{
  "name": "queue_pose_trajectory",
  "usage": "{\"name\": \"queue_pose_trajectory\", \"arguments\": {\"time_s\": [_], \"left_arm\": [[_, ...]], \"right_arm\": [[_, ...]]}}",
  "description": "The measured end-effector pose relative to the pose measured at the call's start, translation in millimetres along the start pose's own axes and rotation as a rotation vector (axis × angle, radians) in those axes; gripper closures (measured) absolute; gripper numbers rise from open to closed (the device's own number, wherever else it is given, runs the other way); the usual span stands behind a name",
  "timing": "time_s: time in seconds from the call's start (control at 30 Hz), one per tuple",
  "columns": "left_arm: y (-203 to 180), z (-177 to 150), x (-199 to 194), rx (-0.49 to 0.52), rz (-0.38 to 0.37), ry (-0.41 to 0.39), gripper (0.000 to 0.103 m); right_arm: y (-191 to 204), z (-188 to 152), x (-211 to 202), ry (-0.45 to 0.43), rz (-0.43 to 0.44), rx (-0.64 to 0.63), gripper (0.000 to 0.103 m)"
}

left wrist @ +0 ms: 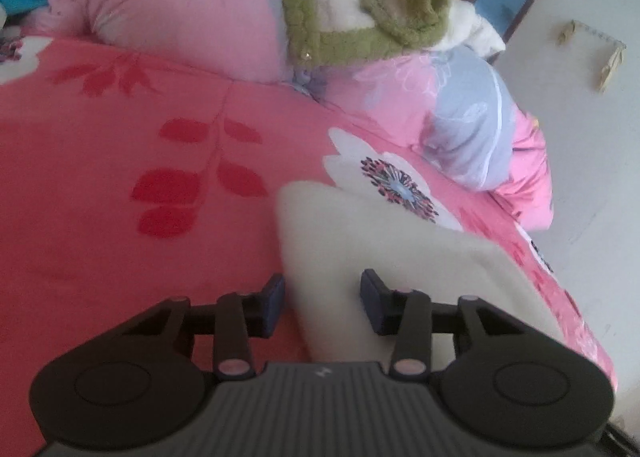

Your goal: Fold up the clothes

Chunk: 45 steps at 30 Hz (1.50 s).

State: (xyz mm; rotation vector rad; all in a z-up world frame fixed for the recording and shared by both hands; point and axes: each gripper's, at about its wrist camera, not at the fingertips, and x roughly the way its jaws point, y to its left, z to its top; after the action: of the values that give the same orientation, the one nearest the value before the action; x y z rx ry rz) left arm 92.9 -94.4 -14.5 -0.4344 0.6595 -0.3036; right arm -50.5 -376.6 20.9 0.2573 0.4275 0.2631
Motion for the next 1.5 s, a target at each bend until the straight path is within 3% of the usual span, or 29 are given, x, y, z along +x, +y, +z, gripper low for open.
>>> {"name": "queue_pose_trajectory", "arguments": {"time_s": [0.1,0.2,0.27,0.33,0.4,0.43,0.47,0.57,0.7,0.8,0.9,1.03,1.1,1.27,1.5], "left_arm": [[-1,10,-14,0.017,0.030,-0.035,0.062],[-16,27,-30,0.091,0.056,-0.127,0.061],[-32,38,-28,0.128,0.032,-0.127,0.058],[-47,43,-15,0.151,0.008,-0.080,0.057],[-57,40,13,0.176,0.011,0.022,0.048],[-58,34,32,0.185,0.043,0.096,0.048],[-57,27,42,0.189,0.068,0.119,0.047],[-55,19,48,0.207,0.079,0.117,0.044],[-55,18,50,0.204,0.079,0.117,0.043],[-57,19,50,0.209,0.086,0.118,0.042],[-56,21,49,0.210,0.090,0.121,0.042],[-58,21,49,0.223,0.106,0.119,0.040],[-60,20,48,0.227,0.112,0.119,0.039],[-65,22,44,0.233,0.141,0.126,0.038],[-79,24,15,0.277,0.189,0.097,0.028]], "right_arm": [[-4,-5,0,-0.019,0.019,0.005,0.078],[-4,10,-1,-0.018,0.027,0.012,0.077],[-2,26,1,-0.048,0.034,-0.014,0.077],[-1,44,7,-0.081,0.039,-0.041,0.077],[0,57,22,-0.077,0.015,-0.083,0.077],[-1,57,34,-0.041,0.002,-0.099,0.077],[-3,56,46,0.008,-0.011,-0.112,0.077],[-9,45,78,0.175,-0.003,-0.203,0.078],[-2,86,85,0.238,0.023,-0.233,0.078],[-4,113,108,0.236,-0.001,-0.249,0.078],[-21,111,156,0.343,-0.051,-0.232,0.078],[-44,109,184,0.413,-0.034,-0.120,0.078],[-44,119,180,0.386,-0.020,-0.082,0.078],[-61,109,197,0.411,-0.087,-0.104,0.075],[-46,116,101,0.259,-0.003,-0.034,0.073]]}}
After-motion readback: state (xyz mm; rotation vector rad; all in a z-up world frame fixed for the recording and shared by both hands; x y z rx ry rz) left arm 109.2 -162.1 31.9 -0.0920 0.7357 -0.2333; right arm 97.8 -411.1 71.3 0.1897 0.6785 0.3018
